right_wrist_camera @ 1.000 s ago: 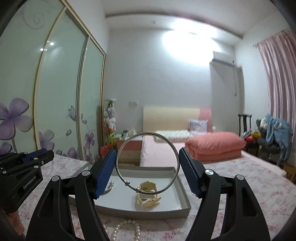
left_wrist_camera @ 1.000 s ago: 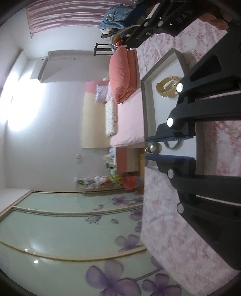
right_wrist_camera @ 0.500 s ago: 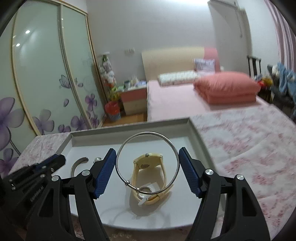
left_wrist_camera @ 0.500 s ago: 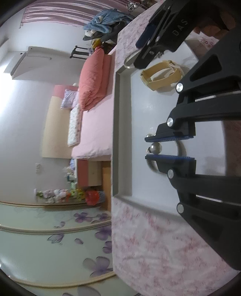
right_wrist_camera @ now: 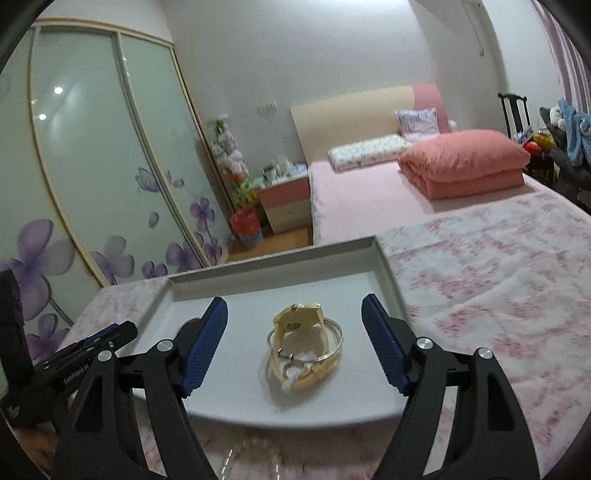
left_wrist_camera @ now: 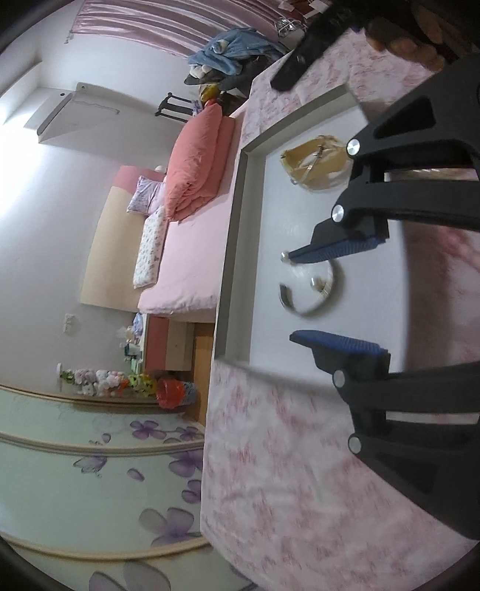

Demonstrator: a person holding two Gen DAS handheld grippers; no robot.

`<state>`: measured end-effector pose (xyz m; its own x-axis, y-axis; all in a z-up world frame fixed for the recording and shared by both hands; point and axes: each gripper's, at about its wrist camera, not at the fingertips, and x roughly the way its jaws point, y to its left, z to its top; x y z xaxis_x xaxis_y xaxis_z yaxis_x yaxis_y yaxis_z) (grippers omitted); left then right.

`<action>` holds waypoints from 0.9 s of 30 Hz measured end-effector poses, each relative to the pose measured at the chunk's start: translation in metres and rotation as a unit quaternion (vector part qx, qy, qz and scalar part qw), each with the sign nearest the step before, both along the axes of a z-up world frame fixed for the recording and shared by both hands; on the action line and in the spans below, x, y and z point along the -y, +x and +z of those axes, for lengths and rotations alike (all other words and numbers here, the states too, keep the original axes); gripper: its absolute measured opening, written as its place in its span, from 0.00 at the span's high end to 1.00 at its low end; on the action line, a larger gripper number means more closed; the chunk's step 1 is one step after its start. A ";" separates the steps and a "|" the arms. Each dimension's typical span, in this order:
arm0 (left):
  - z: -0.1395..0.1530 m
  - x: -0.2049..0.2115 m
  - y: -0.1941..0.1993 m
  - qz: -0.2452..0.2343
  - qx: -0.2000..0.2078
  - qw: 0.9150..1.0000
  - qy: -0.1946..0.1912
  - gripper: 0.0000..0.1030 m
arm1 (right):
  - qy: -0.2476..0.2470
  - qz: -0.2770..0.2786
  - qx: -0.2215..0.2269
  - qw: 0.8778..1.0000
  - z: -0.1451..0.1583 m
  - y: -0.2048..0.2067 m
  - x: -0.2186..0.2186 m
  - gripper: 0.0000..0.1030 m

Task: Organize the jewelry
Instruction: 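Open both grippers to drop the earring and bangle into the tray, then grasp the pink beaded bracelet with the left gripper while the right gripper grasps the pearl necklace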

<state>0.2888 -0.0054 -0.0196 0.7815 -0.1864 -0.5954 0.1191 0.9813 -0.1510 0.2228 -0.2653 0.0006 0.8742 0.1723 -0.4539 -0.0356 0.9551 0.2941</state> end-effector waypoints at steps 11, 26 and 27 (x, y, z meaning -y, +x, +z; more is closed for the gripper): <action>-0.018 -0.017 -0.086 -0.046 -0.043 0.998 0.003 0.63 | -0.037 0.035 0.013 0.999 0.006 -0.083 -0.019 0.27; -0.057 0.040 -0.073 -0.113 -0.115 0.985 0.060 0.68 | -0.029 0.046 -0.014 0.998 -0.018 -0.111 -0.022 0.27; -0.058 0.042 -0.071 -0.113 -0.113 0.985 0.066 0.69 | -0.029 0.045 -0.014 0.998 -0.019 -0.111 -0.022 0.27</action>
<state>0.2176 -0.0471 -0.0781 0.5735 -0.2495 -0.7803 0.3147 0.9465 -0.0713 0.1116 -0.2430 -0.0185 0.8430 0.2220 -0.4900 -0.1144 0.9640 0.2399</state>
